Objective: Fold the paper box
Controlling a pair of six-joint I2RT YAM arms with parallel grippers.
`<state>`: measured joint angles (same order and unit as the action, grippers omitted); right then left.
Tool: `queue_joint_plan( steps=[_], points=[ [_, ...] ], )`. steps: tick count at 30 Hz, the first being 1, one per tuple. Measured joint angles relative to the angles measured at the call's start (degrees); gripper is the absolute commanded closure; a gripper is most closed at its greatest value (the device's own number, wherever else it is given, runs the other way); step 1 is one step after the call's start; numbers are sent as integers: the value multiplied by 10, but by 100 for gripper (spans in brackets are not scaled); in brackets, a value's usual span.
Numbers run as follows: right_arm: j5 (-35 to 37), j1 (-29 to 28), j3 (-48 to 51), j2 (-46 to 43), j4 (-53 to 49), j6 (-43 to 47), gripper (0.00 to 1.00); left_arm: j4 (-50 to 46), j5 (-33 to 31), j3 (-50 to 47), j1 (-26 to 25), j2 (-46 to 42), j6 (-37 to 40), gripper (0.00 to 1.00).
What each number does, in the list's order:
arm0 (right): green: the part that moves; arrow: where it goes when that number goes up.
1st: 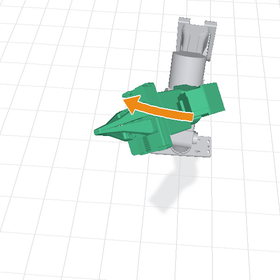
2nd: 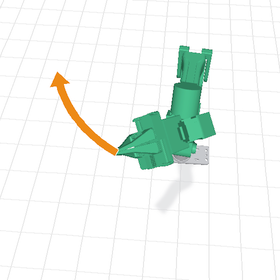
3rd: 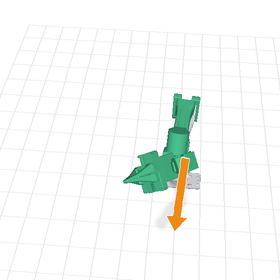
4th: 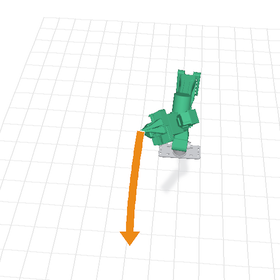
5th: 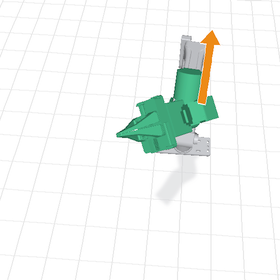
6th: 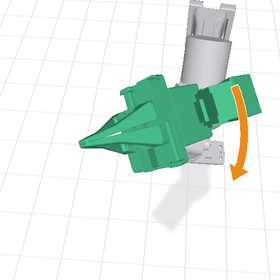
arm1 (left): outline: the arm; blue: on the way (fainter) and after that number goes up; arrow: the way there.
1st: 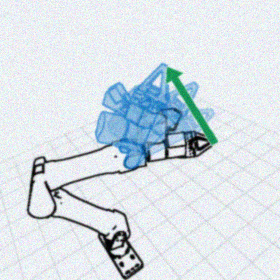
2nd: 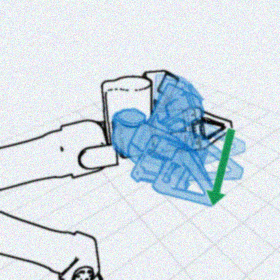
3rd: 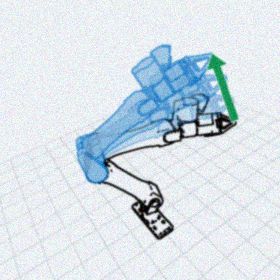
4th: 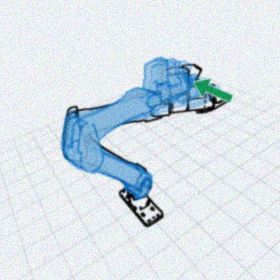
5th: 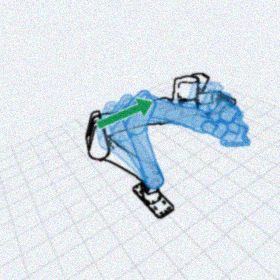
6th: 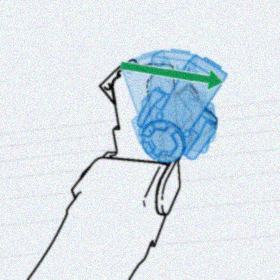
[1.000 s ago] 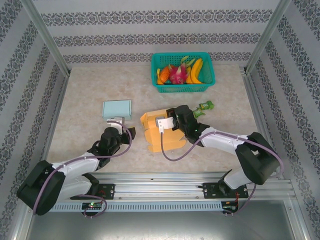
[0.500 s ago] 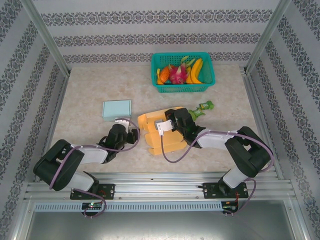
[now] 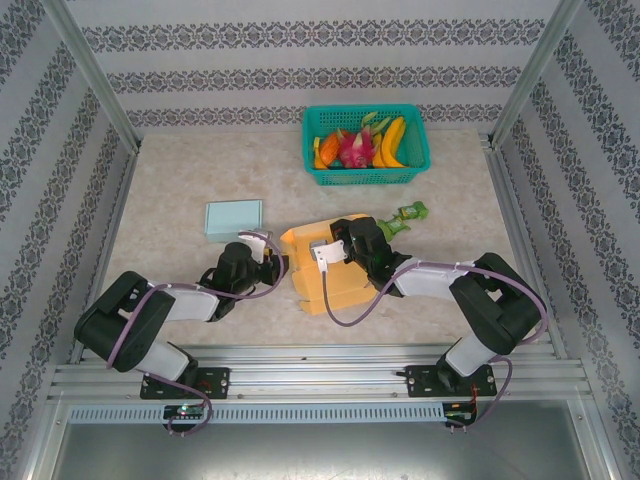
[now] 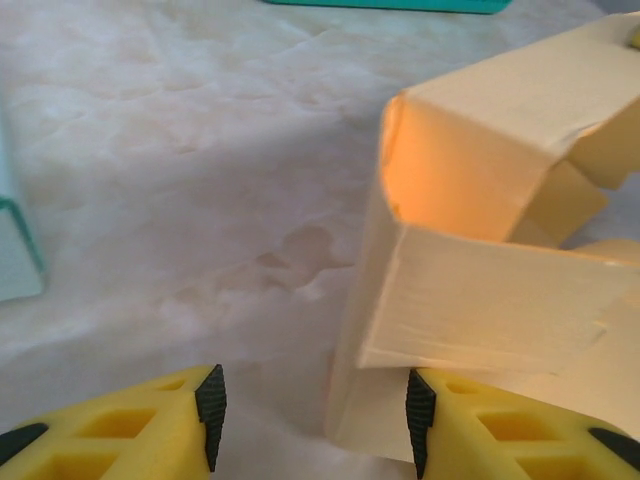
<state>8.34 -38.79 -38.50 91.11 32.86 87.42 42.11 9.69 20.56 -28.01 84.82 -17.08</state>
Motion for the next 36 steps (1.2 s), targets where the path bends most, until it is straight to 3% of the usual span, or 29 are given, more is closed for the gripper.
queue_joint_plan(
  steps=[10, 17, 30, 36],
  points=[
    [2, 0, 0, 0, 0, 0, 100, 8, 31, 33, -2, 32, -1, 47],
    [5, 0, 0, 0, 0, 3, 100, 9, 18, 74, -32, 76, -1, 46],
    [28, -5, 0, 19, 20, 24, 100, 8, -119, 129, -66, 140, 2, 44],
    [28, -5, 0, 19, 19, 24, 100, 8, -172, 155, -94, 171, 15, 48]
  ],
)
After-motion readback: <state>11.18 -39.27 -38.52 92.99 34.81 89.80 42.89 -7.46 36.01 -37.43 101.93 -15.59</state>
